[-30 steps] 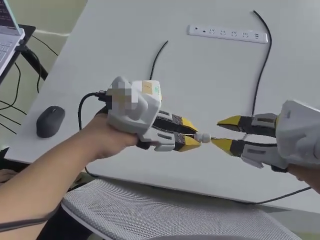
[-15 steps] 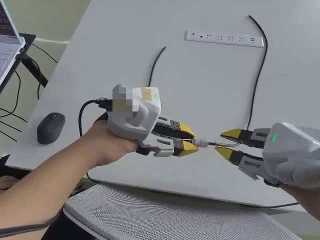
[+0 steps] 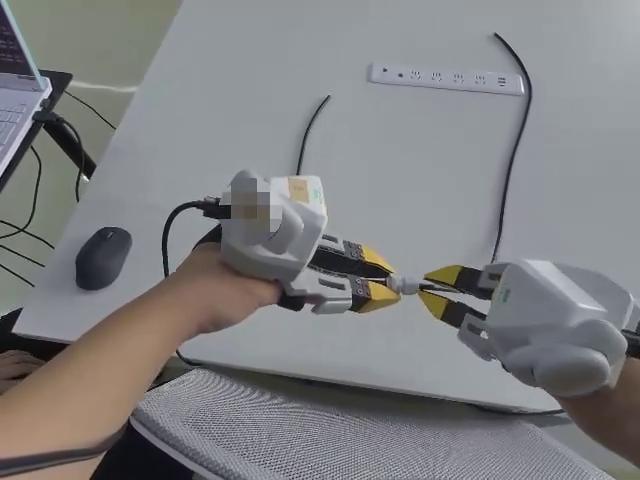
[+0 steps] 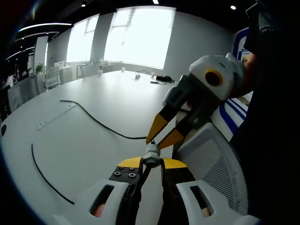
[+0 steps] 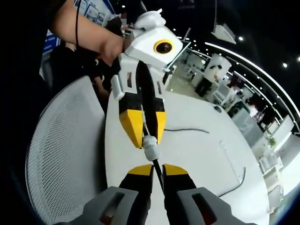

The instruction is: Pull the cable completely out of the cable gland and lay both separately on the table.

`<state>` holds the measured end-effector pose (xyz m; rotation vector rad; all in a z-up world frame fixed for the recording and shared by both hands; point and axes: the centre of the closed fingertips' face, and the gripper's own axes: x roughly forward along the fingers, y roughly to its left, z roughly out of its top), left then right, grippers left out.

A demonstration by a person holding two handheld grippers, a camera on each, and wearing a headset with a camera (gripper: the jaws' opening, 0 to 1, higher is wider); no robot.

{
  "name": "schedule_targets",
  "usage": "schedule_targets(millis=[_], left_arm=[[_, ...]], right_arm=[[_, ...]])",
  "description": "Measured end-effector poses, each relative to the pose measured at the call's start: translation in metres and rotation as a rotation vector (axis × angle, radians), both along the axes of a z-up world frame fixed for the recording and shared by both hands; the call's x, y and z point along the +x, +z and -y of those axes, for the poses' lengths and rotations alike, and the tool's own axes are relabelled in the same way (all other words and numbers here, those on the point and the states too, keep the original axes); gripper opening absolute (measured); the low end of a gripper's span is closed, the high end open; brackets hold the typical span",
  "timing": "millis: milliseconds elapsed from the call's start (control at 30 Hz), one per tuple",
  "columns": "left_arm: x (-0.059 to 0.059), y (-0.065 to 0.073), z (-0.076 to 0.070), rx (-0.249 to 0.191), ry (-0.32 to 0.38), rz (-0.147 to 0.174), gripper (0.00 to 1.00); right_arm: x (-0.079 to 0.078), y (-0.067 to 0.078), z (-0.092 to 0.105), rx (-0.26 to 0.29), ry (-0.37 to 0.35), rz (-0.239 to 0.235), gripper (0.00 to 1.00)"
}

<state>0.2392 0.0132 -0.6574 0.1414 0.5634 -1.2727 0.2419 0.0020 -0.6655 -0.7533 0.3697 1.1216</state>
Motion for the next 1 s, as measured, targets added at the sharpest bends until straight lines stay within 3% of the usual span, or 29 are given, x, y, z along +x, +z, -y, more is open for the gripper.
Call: schedule_targets(millis=[333,633,1000], left_arm=[[0.0013,-0.0021,0.0019,0.01,-0.004,-0.004,0.15],[0.0017,-0.0036,0.0017,0.014,-0.004,-0.011,0.15],[0.0053,-0.0036,-0.0005,0.013,-0.001,0.008,0.15]], right_arm=[[0.0003,-0.003,-0.0027,-0.047,0.037,0.03,0.01],[0.0022,-0.0052,-0.0022,-0.04,0.022,-0.005,0.0],[0.0079,-0.0081,0.0022,-0.036,-0.01,-0.024,0.0]])
